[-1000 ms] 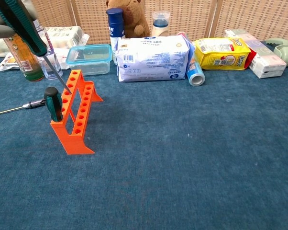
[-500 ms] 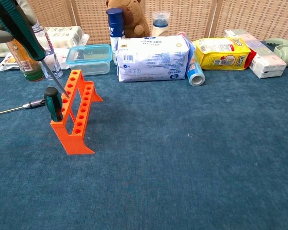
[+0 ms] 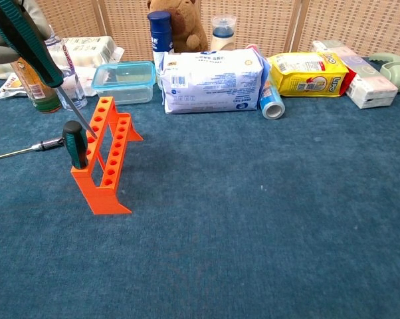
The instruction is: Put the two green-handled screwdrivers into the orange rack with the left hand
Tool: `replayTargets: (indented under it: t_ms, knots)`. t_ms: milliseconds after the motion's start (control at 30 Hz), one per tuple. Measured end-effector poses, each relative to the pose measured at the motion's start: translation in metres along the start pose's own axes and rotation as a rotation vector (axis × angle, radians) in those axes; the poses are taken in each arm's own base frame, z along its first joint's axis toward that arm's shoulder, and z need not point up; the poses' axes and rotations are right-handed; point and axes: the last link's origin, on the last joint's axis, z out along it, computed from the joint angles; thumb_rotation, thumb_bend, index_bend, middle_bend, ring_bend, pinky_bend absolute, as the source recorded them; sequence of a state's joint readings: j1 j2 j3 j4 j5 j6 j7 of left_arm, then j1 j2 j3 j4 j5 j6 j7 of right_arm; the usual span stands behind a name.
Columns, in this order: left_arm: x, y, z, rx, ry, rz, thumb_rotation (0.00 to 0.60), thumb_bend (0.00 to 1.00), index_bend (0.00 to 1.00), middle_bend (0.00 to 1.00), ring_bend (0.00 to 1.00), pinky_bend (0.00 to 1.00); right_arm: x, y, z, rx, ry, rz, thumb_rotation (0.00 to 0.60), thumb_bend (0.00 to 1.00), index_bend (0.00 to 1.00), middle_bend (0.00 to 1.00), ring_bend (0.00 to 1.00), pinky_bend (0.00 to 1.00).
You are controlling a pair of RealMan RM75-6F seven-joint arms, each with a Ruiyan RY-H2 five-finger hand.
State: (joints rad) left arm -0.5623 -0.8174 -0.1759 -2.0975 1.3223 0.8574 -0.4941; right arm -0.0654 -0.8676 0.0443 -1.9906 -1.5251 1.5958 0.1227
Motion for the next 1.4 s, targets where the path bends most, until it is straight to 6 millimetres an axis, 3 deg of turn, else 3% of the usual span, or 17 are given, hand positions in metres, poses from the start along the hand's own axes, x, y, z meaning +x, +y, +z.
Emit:
replayTargets:
  t_ms: [1400]
  knots:
    - [0.0025,-0.0018,-0.0063,0.012,-0.005,0.003,0.600,0.44,0.51,0.78,0.72,0.86,0.0000,-0.0005,-0.0002,0.003,0.000,0.002,0.600,0.10,0.02,0.04,0.00,0.01]
